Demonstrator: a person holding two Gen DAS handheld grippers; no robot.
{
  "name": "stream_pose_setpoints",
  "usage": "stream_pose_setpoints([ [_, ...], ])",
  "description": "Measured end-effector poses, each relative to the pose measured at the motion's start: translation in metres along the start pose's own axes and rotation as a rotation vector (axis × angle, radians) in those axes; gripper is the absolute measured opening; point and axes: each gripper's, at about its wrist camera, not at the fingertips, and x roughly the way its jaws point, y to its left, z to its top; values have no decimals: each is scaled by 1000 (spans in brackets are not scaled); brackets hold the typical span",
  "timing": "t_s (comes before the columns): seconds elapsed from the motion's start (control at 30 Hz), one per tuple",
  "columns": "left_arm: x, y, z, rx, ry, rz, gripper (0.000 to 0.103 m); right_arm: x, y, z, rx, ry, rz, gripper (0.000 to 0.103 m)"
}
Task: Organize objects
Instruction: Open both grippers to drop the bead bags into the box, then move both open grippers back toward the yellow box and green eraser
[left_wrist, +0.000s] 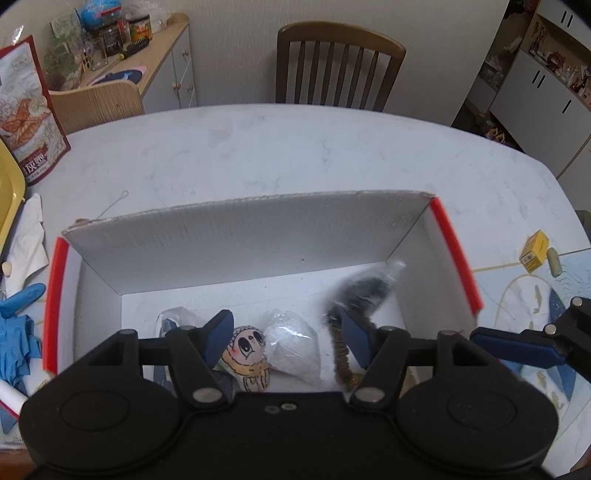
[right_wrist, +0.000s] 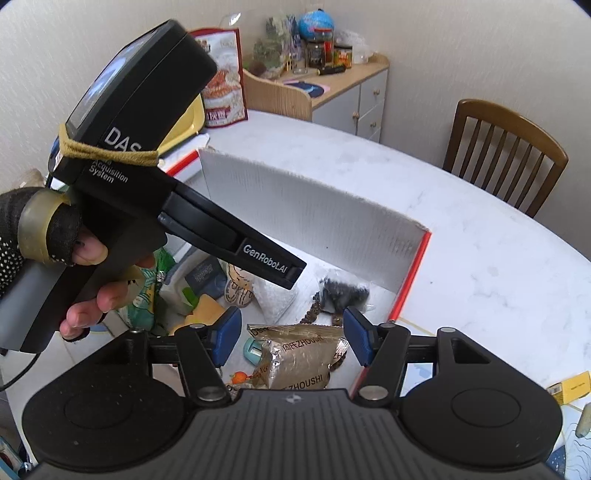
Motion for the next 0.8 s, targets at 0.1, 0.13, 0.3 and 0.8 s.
stream_pose_setpoints([
  [0.1, -13, -8, -2, 3, -26, -1, 70, -14, -2, -1, 0, -17, 1, 62],
  [0.13, -17, -11, -2, 7, -36, -1, 71, -19, -3, -2, -1, -23, -2, 62],
  [0.3, -40, -32, -4, 26, -81, -10, 72, -45, -9, -7, -11, -36, -24, 63],
  [0.8, -77, -119, -16, 82, -179, -45, 78, -119, -75, -46, 43, -94, -60, 70],
])
